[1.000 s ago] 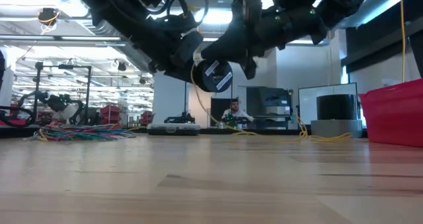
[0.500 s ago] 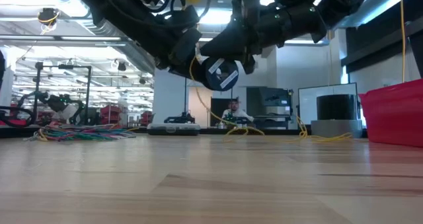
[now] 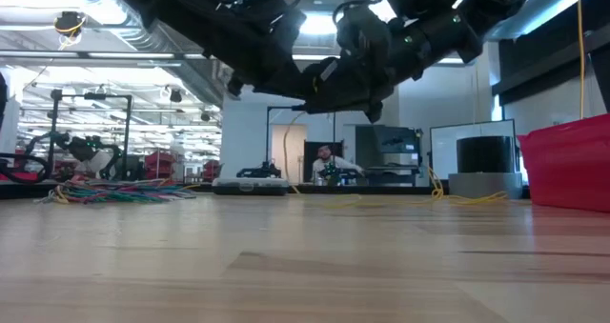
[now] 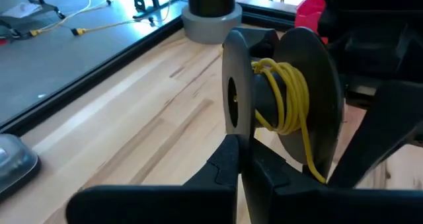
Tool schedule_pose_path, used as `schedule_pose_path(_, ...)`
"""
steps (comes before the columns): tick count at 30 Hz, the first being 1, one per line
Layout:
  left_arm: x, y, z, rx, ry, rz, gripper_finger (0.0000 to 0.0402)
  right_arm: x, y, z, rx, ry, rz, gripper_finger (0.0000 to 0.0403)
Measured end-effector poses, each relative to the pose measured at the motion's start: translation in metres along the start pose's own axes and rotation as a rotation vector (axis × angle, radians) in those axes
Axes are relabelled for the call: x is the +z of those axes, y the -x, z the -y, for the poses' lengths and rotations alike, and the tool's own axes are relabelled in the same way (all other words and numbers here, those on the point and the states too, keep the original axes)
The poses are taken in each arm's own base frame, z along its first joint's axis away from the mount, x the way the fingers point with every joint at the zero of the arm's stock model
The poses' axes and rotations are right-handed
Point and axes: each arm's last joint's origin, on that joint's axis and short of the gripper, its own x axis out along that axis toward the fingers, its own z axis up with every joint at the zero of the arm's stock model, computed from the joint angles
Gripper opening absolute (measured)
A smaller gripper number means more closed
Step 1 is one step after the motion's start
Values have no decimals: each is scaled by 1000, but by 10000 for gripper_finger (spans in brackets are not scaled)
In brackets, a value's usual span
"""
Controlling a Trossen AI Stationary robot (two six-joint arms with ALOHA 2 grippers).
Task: Coil cords
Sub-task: Coil the yellow wire onto the black spool
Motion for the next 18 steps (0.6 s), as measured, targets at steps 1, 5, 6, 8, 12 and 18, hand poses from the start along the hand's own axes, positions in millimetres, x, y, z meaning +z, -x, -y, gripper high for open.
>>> schedule_pose_path(1,0,0,0,-4,3,4,0,0,0,-1,-8,2,2,11)
schedule_pose_path(5,3,0,1,-7,15,33,0,0,0,-7,-35,36,32,11)
schedule_pose_path(6,3,0,1,-7,16,34,0,0,0,-7,-49,49,35,11)
schedule_pose_path(8,3,1,3,-12,10,35,0,-2,0,-7,-70,66,19,11)
schedule_pose_path(12,0,5,5,-20,-34,2,0,-9,2,-3,-129,97,-64,11)
schedule_pose_path(18,4,16,4,-52,-102,-35,0,-6,5,-3,-139,138,-56,14)
